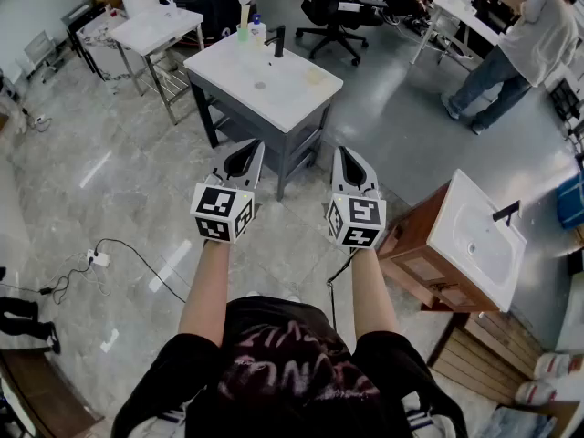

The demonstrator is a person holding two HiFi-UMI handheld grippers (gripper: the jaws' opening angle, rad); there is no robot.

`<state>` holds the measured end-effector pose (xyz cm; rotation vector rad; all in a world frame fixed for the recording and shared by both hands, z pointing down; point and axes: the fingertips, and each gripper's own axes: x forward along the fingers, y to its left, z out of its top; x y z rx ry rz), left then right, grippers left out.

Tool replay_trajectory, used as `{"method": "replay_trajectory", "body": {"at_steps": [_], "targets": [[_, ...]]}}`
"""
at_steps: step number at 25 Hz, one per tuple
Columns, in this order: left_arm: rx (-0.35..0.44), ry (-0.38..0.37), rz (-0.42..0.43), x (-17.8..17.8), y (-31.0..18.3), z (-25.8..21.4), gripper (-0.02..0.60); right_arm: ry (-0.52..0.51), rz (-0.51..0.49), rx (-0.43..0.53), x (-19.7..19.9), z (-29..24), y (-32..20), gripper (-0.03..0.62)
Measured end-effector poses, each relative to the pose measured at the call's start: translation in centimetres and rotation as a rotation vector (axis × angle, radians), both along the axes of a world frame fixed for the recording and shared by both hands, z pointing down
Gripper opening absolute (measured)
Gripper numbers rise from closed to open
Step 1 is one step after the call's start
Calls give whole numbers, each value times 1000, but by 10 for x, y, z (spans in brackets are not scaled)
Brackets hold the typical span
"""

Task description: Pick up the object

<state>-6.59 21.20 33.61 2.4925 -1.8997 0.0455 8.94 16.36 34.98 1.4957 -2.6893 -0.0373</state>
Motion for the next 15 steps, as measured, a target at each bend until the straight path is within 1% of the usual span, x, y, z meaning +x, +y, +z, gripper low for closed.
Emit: {"method": "replay_trajectory", "body": {"at_steps": [8, 15], "targets": [[-8, 7, 8, -8, 2, 5, 15, 4, 16, -1, -2, 4, 3, 14], [-5, 12, 20, -19, 3, 5, 15, -1, 30, 18, -13, 0, 6, 14]]}}
